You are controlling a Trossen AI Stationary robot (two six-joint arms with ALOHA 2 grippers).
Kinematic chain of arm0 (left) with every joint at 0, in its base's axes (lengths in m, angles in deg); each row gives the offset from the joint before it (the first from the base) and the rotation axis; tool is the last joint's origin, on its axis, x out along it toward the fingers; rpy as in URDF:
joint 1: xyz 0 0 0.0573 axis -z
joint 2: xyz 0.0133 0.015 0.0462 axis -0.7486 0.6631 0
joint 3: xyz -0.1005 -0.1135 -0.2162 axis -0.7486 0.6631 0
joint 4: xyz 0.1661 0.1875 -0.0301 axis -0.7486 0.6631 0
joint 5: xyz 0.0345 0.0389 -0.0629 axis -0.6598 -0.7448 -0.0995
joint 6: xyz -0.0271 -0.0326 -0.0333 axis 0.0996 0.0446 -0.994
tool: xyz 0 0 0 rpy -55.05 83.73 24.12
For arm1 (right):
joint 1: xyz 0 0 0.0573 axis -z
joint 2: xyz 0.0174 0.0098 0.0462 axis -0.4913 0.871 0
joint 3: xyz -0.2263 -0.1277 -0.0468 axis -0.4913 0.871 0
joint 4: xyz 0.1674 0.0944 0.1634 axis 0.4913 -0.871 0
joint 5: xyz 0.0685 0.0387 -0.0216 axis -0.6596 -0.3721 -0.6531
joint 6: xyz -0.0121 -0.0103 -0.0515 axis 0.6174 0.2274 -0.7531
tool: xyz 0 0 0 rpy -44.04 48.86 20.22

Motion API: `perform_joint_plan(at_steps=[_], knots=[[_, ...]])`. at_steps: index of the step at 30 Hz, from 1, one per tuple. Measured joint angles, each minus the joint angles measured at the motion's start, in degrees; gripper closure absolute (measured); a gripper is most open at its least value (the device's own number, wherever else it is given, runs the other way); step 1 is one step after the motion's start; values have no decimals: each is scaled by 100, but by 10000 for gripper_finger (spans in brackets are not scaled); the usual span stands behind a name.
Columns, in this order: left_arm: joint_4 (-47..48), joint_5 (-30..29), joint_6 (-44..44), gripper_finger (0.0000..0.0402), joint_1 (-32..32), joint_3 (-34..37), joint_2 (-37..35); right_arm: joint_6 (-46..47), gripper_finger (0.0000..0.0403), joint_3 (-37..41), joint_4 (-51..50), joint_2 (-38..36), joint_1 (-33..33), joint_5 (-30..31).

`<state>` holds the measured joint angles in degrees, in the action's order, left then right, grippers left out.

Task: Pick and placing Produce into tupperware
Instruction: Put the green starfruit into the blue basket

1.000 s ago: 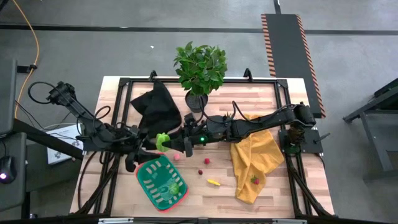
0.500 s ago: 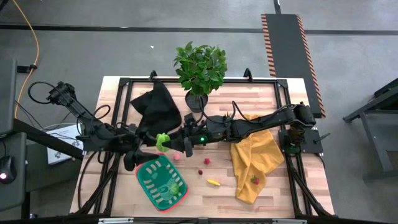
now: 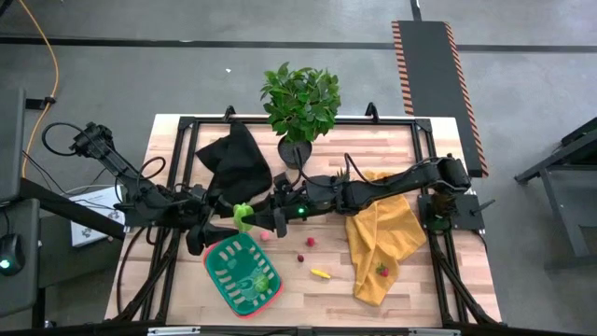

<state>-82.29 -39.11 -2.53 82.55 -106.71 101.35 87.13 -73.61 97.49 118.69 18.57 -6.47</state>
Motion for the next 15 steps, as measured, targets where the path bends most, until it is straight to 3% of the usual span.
perform_joint_plan(at_steps=[15], knots=[[-233,26,13,76,0,-2,228,-8,189,0,147,29,13,-2]])
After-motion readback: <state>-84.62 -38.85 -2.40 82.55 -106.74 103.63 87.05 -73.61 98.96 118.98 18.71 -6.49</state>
